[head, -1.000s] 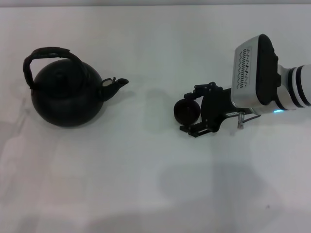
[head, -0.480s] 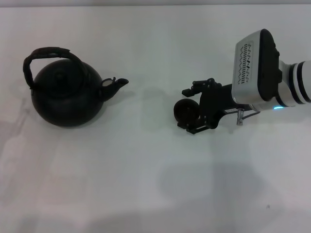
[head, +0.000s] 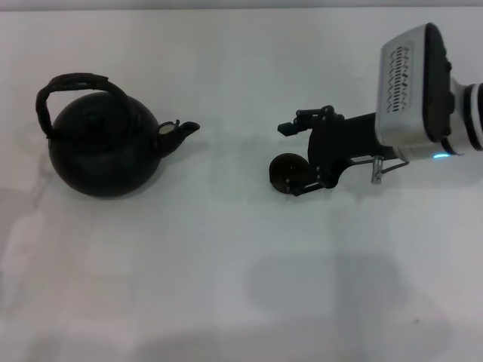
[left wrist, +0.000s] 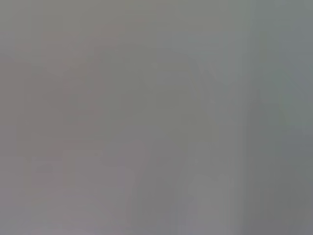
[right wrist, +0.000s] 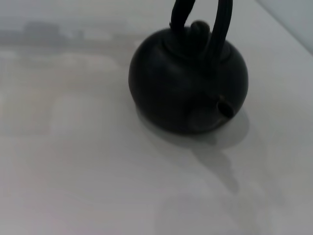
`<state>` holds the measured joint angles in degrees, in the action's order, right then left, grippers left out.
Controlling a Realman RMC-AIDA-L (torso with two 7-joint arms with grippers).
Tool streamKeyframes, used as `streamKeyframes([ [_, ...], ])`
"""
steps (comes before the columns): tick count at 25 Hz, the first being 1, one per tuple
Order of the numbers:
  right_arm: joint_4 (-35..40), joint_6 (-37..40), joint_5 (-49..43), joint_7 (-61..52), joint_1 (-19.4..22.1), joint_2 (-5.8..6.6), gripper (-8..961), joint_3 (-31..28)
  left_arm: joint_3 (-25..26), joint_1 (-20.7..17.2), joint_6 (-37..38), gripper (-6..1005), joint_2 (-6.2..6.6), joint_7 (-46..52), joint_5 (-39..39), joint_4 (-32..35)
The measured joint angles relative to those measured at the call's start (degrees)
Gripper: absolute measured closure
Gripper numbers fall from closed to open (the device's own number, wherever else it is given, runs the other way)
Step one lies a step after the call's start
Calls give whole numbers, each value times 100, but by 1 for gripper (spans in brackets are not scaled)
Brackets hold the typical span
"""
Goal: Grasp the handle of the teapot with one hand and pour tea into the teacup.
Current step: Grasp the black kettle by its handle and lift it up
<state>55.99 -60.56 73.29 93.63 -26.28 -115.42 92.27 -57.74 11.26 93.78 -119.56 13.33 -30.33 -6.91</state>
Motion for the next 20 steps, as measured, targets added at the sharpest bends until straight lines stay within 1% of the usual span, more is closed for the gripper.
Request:
streamKeyframes([
  [4, 196, -89, 36, -2, 137, 6, 74, -152, -1, 55, 0, 174, 4, 105, -310, 3],
  [8, 155, -92, 37, 16, 131, -2, 74, -160, -1, 172, -53, 182, 10, 281, -518, 2],
  [14, 138, -140, 41, 61, 141, -23, 74, -131, -1, 324, -176, 193, 23, 495, -570, 0],
  [20, 135, -147, 92, 99, 157, -30, 74, -84, -1, 450, -485, 205, 33, 674, -607, 16],
])
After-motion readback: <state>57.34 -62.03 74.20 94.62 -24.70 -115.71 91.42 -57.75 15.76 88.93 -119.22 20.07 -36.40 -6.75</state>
